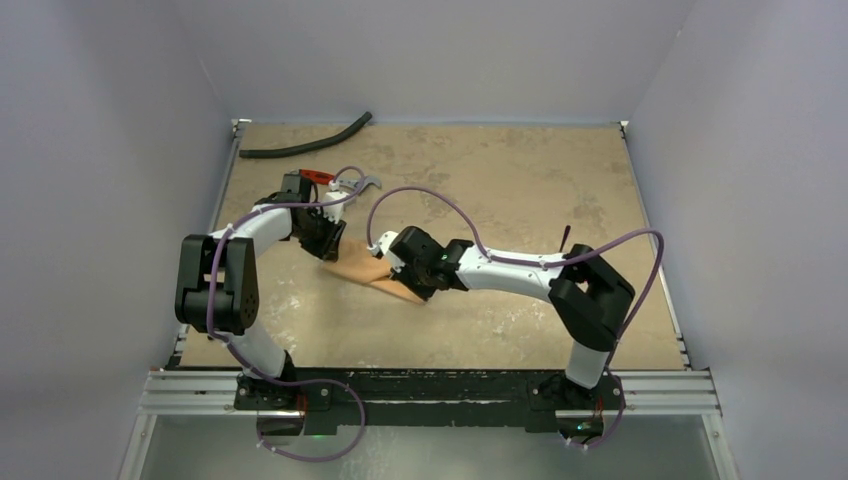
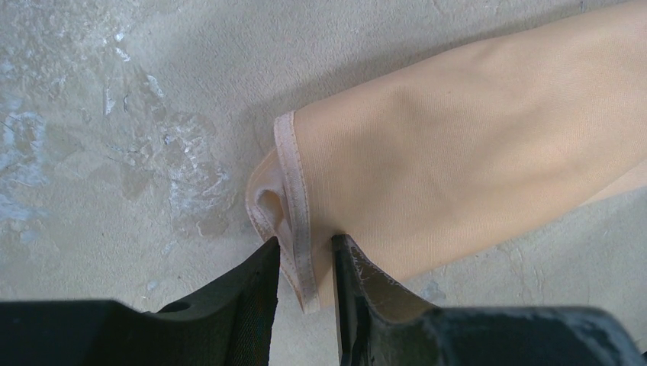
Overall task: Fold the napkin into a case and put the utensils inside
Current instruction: Insert the fork into the folded napkin.
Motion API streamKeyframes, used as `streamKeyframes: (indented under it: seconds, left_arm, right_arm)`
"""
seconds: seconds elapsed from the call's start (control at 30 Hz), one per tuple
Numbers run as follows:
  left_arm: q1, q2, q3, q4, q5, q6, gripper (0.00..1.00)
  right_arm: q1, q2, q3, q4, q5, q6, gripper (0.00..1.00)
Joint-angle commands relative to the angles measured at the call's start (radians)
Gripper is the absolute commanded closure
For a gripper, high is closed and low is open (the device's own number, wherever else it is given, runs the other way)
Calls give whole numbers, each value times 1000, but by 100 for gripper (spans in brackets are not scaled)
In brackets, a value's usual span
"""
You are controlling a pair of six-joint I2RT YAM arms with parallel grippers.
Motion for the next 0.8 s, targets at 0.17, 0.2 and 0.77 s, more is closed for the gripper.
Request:
streamKeyframes:
  seconds: [0.17,0.2,0.77]
  left_arm:
    - [1,-44,24,-10,5,24,70]
    - [2,-44,28,-13,6,24,70]
    - [6,-48,33,-17,6,20,69]
  right_arm:
    - [-5,-91,13,-33,36,14,93]
    - [-7,-117,-8,-43,36,47,91]
    - [-25,-87,-93,-30,65,98,100]
